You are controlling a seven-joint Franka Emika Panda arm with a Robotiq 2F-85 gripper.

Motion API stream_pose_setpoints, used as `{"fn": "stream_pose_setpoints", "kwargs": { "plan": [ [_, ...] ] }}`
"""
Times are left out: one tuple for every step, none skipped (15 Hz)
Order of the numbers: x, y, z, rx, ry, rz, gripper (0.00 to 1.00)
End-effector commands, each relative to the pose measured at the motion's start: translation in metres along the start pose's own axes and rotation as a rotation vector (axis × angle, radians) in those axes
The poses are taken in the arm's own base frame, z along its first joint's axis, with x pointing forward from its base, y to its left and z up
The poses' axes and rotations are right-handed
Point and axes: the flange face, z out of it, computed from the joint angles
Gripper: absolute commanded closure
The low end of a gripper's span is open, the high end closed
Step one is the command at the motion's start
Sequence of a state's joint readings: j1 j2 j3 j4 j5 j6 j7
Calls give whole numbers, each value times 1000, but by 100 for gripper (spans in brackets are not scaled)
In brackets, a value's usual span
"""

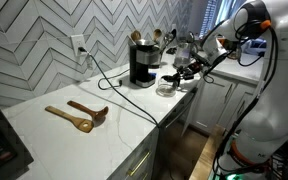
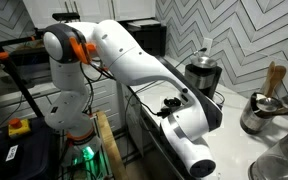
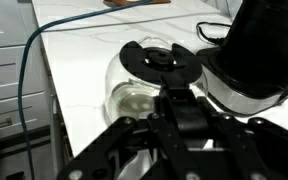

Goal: Pick up the coffee jar and slot it into the coffee machine

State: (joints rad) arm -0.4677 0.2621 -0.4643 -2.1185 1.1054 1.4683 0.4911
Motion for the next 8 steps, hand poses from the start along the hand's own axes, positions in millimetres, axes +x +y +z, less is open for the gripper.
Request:
{"fn": "stream_pose_setpoints", "kwargs": {
  "plan": [
    [8, 1, -3, -1, -37, -12, 93],
    [8, 1, -3, -4, -39, -12, 94],
    [8, 1, -3, -5, -47, -16, 93],
    [8, 1, -3, -5, -50, -17, 93],
    [8, 1, -3, -2, -58, -22, 93],
    [8, 1, -3, -2, -63, -25, 93],
    [7, 0, -4, 1, -73, -29, 93],
    [6, 0, -5, 2, -80, -30, 93]
  ]
}}
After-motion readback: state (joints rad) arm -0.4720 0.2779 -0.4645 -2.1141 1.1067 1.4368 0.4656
